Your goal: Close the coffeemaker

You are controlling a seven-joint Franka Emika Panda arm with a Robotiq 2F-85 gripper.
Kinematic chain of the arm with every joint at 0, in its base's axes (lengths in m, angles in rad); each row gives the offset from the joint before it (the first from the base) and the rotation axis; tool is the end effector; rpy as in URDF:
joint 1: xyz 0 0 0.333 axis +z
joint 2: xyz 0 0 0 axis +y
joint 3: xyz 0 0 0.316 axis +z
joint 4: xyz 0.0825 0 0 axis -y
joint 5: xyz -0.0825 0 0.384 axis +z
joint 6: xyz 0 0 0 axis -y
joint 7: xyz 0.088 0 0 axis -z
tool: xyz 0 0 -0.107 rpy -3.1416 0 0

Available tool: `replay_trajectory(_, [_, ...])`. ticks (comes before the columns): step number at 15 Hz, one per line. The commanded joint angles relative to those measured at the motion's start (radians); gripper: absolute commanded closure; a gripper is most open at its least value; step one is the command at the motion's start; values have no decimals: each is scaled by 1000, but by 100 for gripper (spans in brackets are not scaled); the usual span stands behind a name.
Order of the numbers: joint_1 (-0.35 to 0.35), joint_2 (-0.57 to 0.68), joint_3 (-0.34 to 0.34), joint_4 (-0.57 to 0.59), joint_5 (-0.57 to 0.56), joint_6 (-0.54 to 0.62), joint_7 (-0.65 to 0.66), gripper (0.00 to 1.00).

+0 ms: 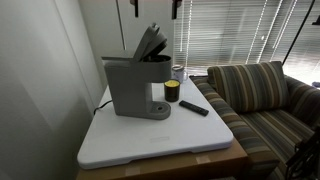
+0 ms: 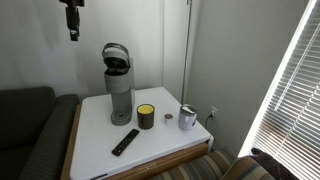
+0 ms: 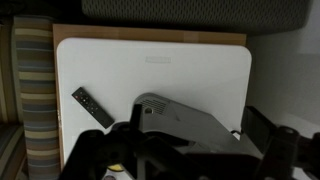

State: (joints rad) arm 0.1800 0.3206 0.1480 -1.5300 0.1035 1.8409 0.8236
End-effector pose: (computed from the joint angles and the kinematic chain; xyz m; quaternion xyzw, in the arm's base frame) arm 0.6224 0.2084 0.4751 -0.9624 0.2616 0.0425 0.0595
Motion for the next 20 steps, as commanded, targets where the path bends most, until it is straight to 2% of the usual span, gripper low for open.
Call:
replay_trajectory(1, [25,113,-29,170,-26,-50,-6,0])
replay_trajectory(4, [43,192,-42,299,-31,-95,21,0])
replay_trajectory(5, [48,216,-48,338,-28,-115,36,25])
replay_trajectory(7, [58,259,-65,406,-34,-141,64,34])
replay_trajectory(12, [80,339,-117,560,-87,-147,151,70])
replay_trajectory(16, [83,382,-153,620,-143,-137,219,97])
replay_trajectory(20, [110,412,-206,644,-275,-189,254,100])
